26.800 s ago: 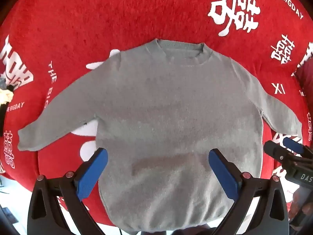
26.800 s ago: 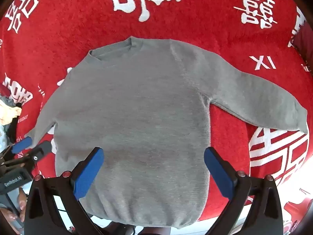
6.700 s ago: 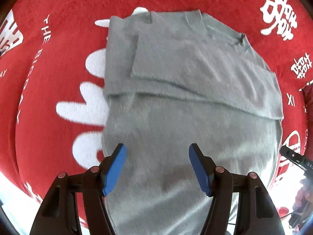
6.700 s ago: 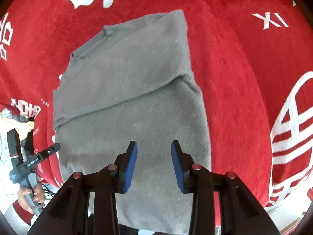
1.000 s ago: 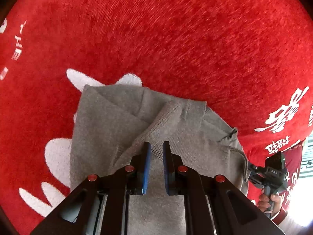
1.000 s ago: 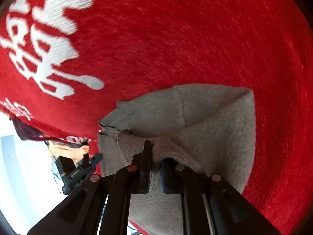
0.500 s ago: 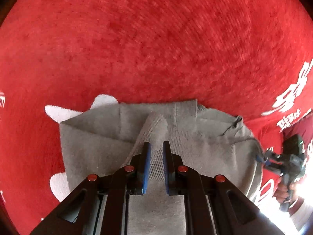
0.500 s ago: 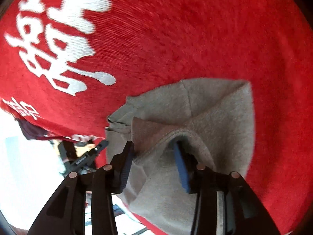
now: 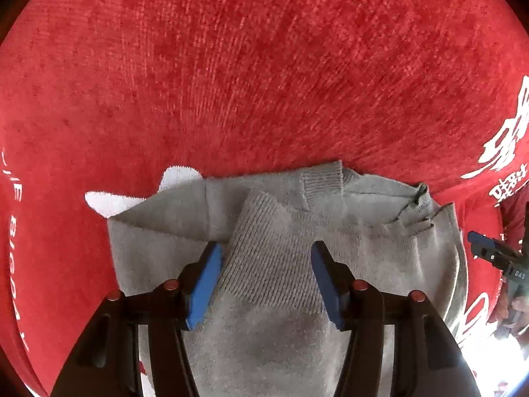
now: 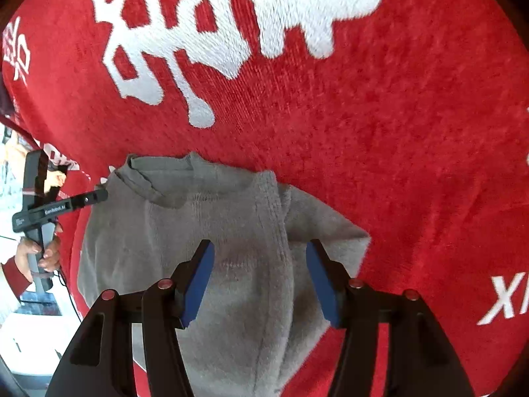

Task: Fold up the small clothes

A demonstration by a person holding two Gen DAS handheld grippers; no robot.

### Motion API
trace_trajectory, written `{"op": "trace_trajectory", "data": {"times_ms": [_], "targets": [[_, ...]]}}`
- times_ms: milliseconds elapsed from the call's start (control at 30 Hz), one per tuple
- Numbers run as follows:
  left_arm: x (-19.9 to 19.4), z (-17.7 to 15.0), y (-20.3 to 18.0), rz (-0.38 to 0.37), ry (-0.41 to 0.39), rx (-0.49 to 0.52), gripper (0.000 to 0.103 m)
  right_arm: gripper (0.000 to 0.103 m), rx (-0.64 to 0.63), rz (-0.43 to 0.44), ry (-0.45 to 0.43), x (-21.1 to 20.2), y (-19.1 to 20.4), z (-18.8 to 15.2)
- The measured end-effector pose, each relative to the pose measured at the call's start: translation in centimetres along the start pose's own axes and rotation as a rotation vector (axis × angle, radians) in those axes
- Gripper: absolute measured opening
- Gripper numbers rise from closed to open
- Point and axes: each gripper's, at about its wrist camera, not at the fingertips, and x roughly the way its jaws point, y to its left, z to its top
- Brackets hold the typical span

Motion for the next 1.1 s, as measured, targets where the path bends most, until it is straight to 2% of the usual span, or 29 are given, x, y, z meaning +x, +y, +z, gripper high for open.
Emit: {"op": "trace_trajectory", "data": {"times_ms": [233, 267, 300, 333, 367, 400, 433, 467, 633, 700, 833, 967, 1100], "targets": [[2.1, 0.7, 0.3, 0.006, 0.051, 0.006, 0.058, 0.061, 0.055, 0.041, 0.048, 3.1, -0.2, 1.4], [2.3, 0.7, 0.3, 0.010, 0.056, 0.009, 0.058, 0.058, 0.070, 0.046, 0.061, 3.6, -0.3, 1.4], [2.5, 0.8, 0.1, 0.012, 0.056, 0.016, 0.058, 0.046, 0.078, 0.048, 0.068, 3.8, -0.2, 1.4], [2.5, 0.8, -0.2, 0.010, 0.052, 0.027, 0.057, 0.039, 0.079, 0.045, 0.073, 3.8, -0.1, 1.4], [2.5, 0.8, -0.3, 0.007, 0.048, 0.031, 0.056, 0.017, 0.069, 0.028, 0.068, 3.6, 0.1, 1.3], [2.2, 0.8, -0.6, -0.007, 0.031, 0.037, 0.050, 0.007, 0.058, 0.023, 0.061, 3.4, 0.4, 1.3], [2.0, 0.8, -0.9, -0.020, 0.015, 0.042, 0.026, 0.007, 0.044, 0.018, 0.045, 2.8, 0.8, 1.2], [1.7, 0.9, -1.1, -0.023, 0.004, 0.042, 0.013, 0.007, 0.028, 0.014, 0.026, 2.3, 1.1, 1.2], [0.1, 1.2, 0.4, -0.003, -0.103, -0.049, 0.013, 0.007, -0.032, -0.026, -0.026, 1.0, 2.6, 1.9], [0.6, 1.5, 1.6, 0.021, -0.100, -0.103, 0.013, 0.007, -0.017, -0.048, -0.013, 2.0, 2.3, 2.0], [1.5, 1.4, 2.1, 0.067, -0.082, -0.131, 0.013, 0.007, 0.019, -0.065, 0.001, 4.1, 1.8, 2.0], [1.7, 0.5, 1.0, -0.060, -0.045, -0.114, 0.013, 0.007, 0.028, 0.001, 0.008, 4.2, 2.3, 1.7], [2.3, 0.5, -0.5, -0.103, 0.006, -0.070, 0.013, 0.010, 0.022, 0.010, 0.019, 3.6, 2.3, 2.0]]}}
